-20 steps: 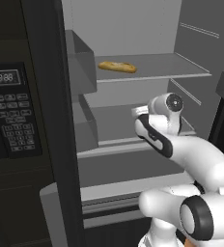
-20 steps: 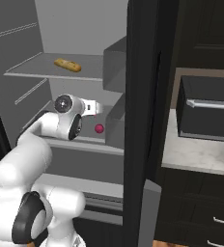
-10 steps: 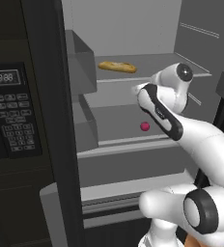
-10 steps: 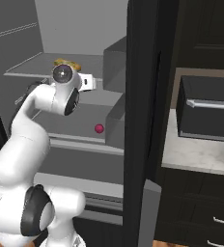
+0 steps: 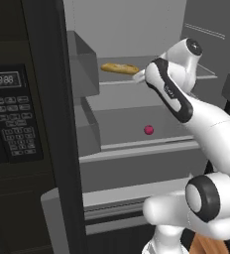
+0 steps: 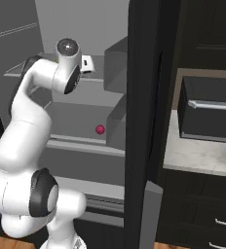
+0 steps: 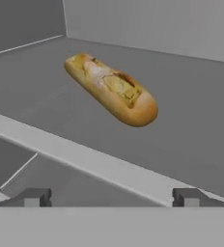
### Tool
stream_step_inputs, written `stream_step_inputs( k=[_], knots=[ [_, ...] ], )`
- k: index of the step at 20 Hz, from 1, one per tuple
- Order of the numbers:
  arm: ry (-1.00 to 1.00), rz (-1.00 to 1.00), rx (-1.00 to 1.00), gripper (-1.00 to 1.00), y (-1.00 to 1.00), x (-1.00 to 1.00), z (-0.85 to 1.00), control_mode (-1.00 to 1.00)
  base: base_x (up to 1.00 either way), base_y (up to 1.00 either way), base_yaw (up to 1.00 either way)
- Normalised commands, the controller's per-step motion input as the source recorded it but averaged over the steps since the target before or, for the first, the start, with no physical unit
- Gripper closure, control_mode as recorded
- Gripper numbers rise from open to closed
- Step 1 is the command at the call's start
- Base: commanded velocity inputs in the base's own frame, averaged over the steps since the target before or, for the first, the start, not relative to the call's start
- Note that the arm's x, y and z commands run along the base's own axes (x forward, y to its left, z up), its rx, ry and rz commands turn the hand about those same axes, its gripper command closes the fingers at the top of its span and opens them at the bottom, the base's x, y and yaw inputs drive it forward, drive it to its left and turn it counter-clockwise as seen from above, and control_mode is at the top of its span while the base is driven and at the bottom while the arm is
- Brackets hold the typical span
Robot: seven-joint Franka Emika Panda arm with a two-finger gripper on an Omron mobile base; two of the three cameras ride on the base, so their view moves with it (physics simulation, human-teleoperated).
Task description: Move the baguette and radish from the top shelf to the second highest shelf to make space. Then, place the pitcher from the counter on the cleared top shelf.
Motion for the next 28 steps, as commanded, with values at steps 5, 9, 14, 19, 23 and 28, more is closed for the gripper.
stream_step_inputs(
  k=[5, 9, 14, 19, 23, 28],
  knots=[
    [0.11, 0.05, -0.02, -1.00, 0.04, 0.29, 0.18, -1.00, 0.00, 0.00, 0.00],
    [0.07, 0.03, 0.00, -1.00, 0.00, 0.45, 0.00, -1.00, 0.00, 0.00, 0.00],
    [0.04, 0.05, 0.00, -1.00, 0.00, 0.50, -0.20, -1.00, 0.00, 0.00, 0.00],
    [0.00, 0.06, 0.00, -1.00, 0.00, 0.46, -0.30, -1.00, 0.00, 0.00, 0.00],
    [-0.02, 0.04, 0.00, -1.00, 0.00, 0.42, -0.24, -1.00, 0.00, 0.00, 0.00],
    [-0.01, 0.02, 0.00, -1.00, 0.07, 0.32, -0.20, -1.00, 0.00, 0.00, 0.00]
  ],
)
